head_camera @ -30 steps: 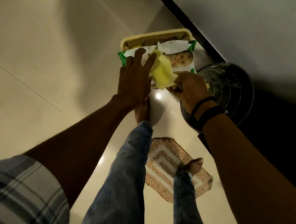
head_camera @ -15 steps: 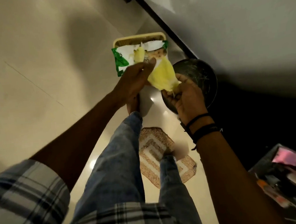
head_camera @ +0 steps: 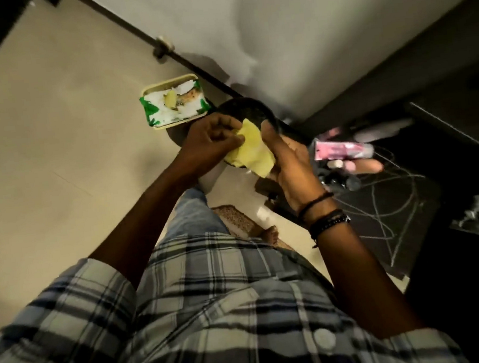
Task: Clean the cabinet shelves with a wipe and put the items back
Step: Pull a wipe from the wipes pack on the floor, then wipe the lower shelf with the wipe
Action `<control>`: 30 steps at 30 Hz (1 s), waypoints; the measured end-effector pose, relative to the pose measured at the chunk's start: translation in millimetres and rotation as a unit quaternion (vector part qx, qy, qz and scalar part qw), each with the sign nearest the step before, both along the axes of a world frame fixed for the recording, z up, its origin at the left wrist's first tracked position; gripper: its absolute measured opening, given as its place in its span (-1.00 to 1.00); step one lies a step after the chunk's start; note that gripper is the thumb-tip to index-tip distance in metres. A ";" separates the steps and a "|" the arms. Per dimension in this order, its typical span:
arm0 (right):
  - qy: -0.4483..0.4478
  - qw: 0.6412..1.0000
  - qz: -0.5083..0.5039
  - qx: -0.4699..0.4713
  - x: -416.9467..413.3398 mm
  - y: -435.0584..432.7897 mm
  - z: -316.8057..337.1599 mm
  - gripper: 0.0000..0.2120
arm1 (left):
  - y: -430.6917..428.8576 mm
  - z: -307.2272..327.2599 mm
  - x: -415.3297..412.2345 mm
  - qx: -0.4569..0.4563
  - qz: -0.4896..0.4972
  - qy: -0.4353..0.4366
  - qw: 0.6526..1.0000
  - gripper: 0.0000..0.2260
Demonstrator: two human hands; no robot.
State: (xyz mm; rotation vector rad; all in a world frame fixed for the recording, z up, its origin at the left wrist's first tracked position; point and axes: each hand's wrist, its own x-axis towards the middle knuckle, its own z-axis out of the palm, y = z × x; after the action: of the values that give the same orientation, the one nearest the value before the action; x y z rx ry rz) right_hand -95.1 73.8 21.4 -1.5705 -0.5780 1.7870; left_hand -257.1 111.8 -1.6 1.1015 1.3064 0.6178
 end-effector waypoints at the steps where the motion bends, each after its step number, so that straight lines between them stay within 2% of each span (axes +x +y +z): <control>1: 0.004 1.000 -0.012 0.014 14.3 -10.0 5.7 -0.70 | -9.8 7.0 10.7 0.009 -0.014 -0.001 1.000 -0.81; 3: -0.017 0.999 -0.010 0.045 36.5 -24.7 12.2 -0.75 | -25.6 19.1 28.3 0.029 -0.037 -0.003 0.999 -0.84; 5: -0.050 0.996 0.010 0.074 54.0 -37.5 16.6 -0.72 | -40.6 29.8 45.3 0.059 -0.054 0.008 0.997 -0.86; 7: -0.074 0.994 0.013 0.084 70.9 -59.4 20.2 -0.70 | -65.4 36.1 65.1 0.121 -0.055 0.039 0.990 -0.84; 10: -0.083 0.992 -0.053 0.073 97.3 -84.5 23.1 -0.69 | -92.5 43.8 91.7 0.209 -0.032 0.066 0.975 -0.77; 12: -0.053 0.992 -0.098 0.057 115.3 -95.5 25.9 -0.70 | -99.6 52.0 106.8 0.271 -0.070 0.082 0.956 -0.72; 14: -0.005 0.991 -0.123 0.046 129.7 -103.5 29.0 -0.72 | -100.2 55.8 119.0 0.322 -0.166 0.125 0.924 -0.65; 17: 0.089 0.982 -0.160 0.035 148.7 -114.5 29.7 -0.73 | -97.0 54.7 134.7 0.338 -0.301 0.191 0.871 -0.59; 21: 0.116 0.978 -0.166 0.043 174.3 -133.7 28.9 -0.80 | -100.1 58.2 159.0 0.359 -0.342 0.207 0.843 -0.66; 23: 0.075 0.980 -0.175 0.053 181.1 -144.1 26.9 -0.80 | -104.0 57.7 170.2 0.384 -0.345 0.208 0.831 -0.73; 25: -0.008 0.982 -0.178 0.067 184.8 -152.2 25.7 -0.73 | -107.2 56.6 179.6 0.395 -0.337 0.216 0.827 -0.76; 28: -0.115 0.973 -0.139 0.147 192.9 -163.7 25.2 -0.55 | -109.4 58.3 191.9 0.377 -0.314 0.216 0.844 -0.75; 30: -0.153 0.964 -0.102 0.193 195.8 -171.7 26.6 -0.53 | -110.6 59.7 200.8 0.365 -0.316 0.201 0.853 -0.79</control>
State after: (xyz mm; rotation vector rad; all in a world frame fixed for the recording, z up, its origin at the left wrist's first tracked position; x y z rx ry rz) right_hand 100.6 -97.8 47.9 -1.5703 -0.8231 1.1996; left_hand -56.3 1.2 58.2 2.2721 0.9415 0.3813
